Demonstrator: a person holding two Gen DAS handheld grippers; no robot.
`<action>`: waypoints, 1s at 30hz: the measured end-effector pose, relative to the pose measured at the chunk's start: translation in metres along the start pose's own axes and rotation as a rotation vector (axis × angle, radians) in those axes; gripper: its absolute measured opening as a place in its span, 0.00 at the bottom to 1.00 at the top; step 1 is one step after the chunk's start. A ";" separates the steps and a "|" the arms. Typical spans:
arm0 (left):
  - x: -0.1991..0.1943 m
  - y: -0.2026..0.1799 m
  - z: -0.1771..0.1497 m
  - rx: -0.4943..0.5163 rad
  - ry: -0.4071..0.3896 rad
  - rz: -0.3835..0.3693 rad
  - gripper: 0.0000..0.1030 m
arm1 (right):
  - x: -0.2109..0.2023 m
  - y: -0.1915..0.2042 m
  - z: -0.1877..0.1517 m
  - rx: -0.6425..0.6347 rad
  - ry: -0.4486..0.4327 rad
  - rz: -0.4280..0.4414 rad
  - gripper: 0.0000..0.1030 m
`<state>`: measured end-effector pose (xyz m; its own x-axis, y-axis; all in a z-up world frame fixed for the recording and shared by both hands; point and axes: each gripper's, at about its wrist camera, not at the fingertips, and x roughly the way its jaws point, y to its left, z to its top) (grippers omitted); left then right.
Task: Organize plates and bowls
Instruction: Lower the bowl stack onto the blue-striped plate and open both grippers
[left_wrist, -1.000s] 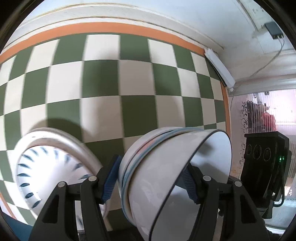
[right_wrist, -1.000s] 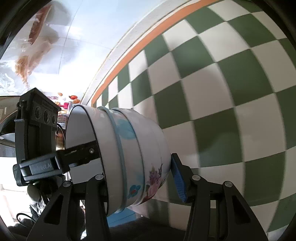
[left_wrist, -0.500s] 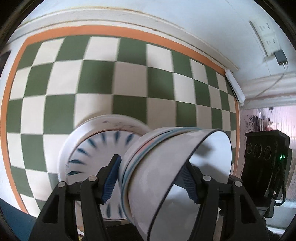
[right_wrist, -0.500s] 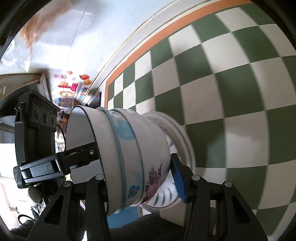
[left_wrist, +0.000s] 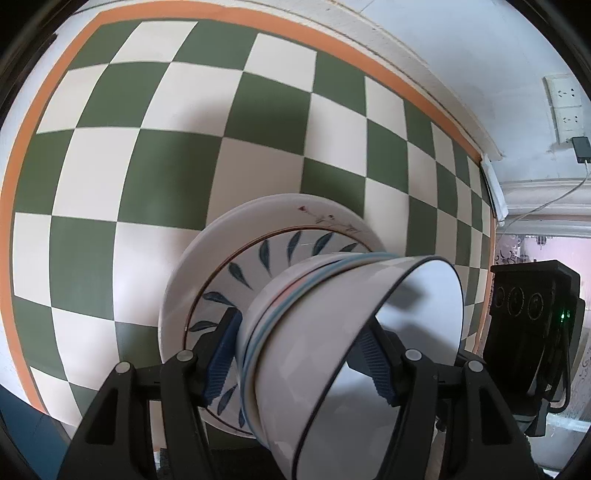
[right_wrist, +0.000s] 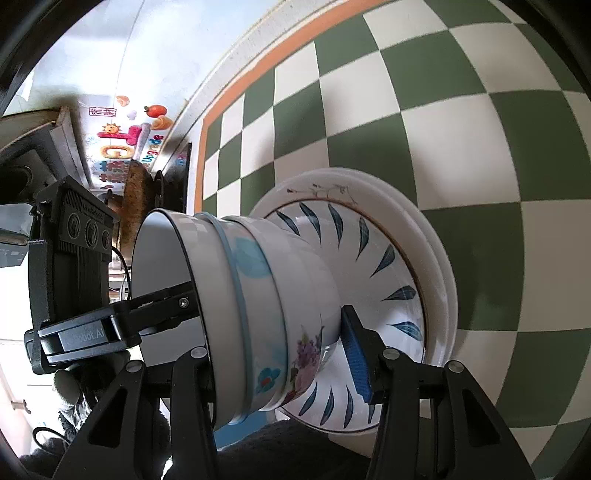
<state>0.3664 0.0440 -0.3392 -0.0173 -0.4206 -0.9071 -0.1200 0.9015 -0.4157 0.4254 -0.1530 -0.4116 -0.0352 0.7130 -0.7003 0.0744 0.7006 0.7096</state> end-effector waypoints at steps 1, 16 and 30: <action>0.001 0.001 0.000 -0.002 0.001 -0.001 0.59 | 0.002 0.000 0.000 0.000 0.003 -0.002 0.50; 0.009 0.005 0.000 0.003 -0.001 0.009 0.59 | 0.013 -0.002 0.002 0.007 0.016 -0.013 0.50; 0.002 -0.003 -0.006 0.055 -0.024 0.072 0.59 | 0.003 0.007 -0.002 -0.012 -0.005 -0.088 0.50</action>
<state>0.3607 0.0401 -0.3392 -0.0001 -0.3525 -0.9358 -0.0648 0.9338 -0.3518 0.4240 -0.1459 -0.4088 -0.0361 0.6488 -0.7601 0.0590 0.7607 0.6465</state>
